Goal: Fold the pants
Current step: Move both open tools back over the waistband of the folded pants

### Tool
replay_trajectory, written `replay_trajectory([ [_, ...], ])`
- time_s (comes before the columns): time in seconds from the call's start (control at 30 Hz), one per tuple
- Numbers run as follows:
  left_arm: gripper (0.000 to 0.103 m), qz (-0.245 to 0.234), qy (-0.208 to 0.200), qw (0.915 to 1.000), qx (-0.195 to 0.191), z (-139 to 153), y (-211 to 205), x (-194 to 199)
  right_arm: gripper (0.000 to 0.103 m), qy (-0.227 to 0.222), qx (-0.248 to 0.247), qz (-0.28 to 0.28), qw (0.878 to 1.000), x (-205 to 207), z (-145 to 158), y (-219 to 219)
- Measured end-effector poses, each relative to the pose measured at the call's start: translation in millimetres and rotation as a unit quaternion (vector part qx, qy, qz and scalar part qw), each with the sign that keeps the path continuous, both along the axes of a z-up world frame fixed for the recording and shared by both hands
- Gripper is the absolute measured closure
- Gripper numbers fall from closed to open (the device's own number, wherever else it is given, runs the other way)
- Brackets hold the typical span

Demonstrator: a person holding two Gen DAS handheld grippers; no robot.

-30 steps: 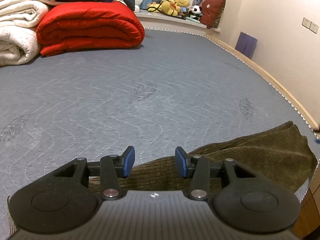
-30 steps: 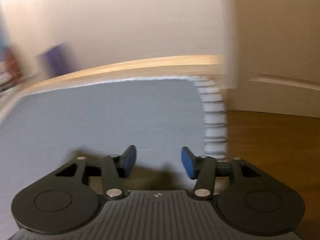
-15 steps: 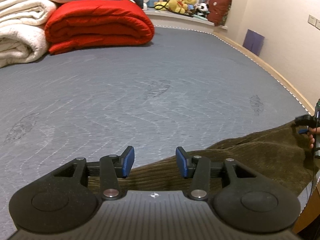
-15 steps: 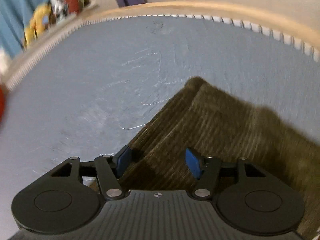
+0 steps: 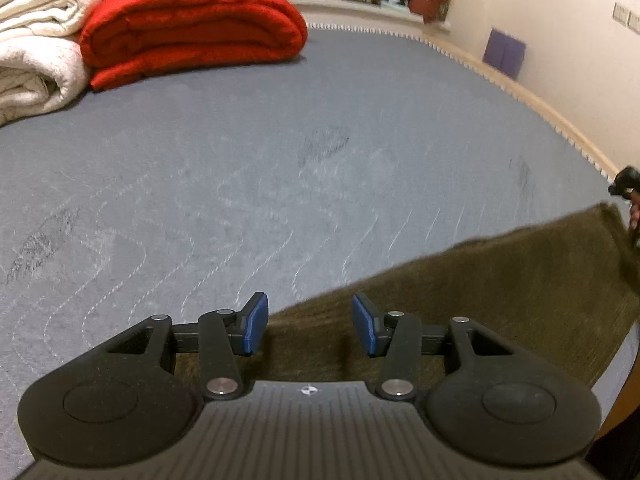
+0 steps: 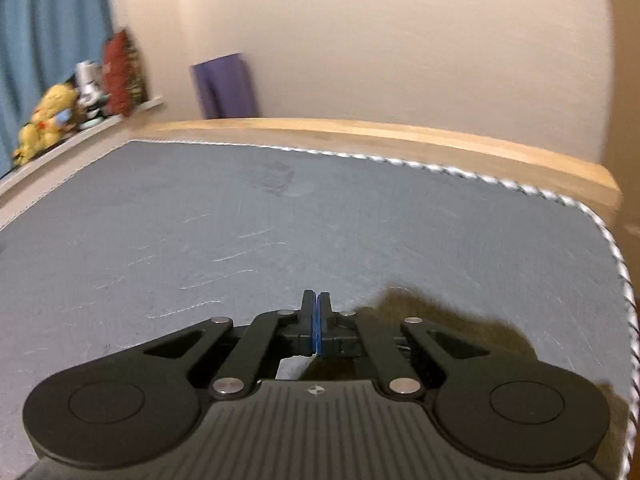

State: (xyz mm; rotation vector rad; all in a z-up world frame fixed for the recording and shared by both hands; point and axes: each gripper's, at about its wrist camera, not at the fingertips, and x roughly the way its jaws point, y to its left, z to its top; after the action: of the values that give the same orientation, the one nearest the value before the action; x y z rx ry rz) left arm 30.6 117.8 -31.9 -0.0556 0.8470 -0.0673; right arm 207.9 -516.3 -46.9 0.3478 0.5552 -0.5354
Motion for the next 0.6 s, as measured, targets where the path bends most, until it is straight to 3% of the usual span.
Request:
replay_trajectory([
  [0.1, 0.052, 0.004, 0.010, 0.9999, 0.006, -9, 11, -5, 0.091, -0.007, 0.065, 0.015, 0.998, -11, -2, -20],
  [0.17, 0.052, 0.007, 0.013, 0.9998, 0.010, -13, 21, -8, 0.066, -0.022, 0.063, 0.006, 0.998, -26, 8, -30],
  [0.2, 0.052, 0.008, 0.016, 0.9997, 0.017, -15, 27, -11, 0.062, -0.033, 0.058, 0.010, 0.998, -35, 13, -36],
  [0.3, 0.055, 0.004, 0.044, 0.9975, 0.055, -31, 47, -20, 0.059, -0.048, 0.059, 0.059, 0.995, -54, 14, -50],
  [0.33, 0.064, 0.006, 0.071, 0.9948, 0.072, -44, 57, -23, 0.059, -0.044, 0.054, 0.083, 0.994, -60, 15, -56],
  [0.37, 0.065, 0.003, 0.083, 0.9941, 0.069, -52, 66, -29, 0.059, -0.037, 0.043, 0.107, 0.993, -67, 15, -60],
  [0.47, 0.074, 0.003, 0.080, 0.9952, 0.056, -51, 76, -39, 0.056, -0.020, 0.028, 0.158, 0.987, -90, 14, -71],
  [0.6, 0.071, 0.004, 0.072, 0.9929, 0.094, -34, 56, -45, 0.053, 0.009, 0.043, 0.178, 0.983, -108, 12, -91],
])
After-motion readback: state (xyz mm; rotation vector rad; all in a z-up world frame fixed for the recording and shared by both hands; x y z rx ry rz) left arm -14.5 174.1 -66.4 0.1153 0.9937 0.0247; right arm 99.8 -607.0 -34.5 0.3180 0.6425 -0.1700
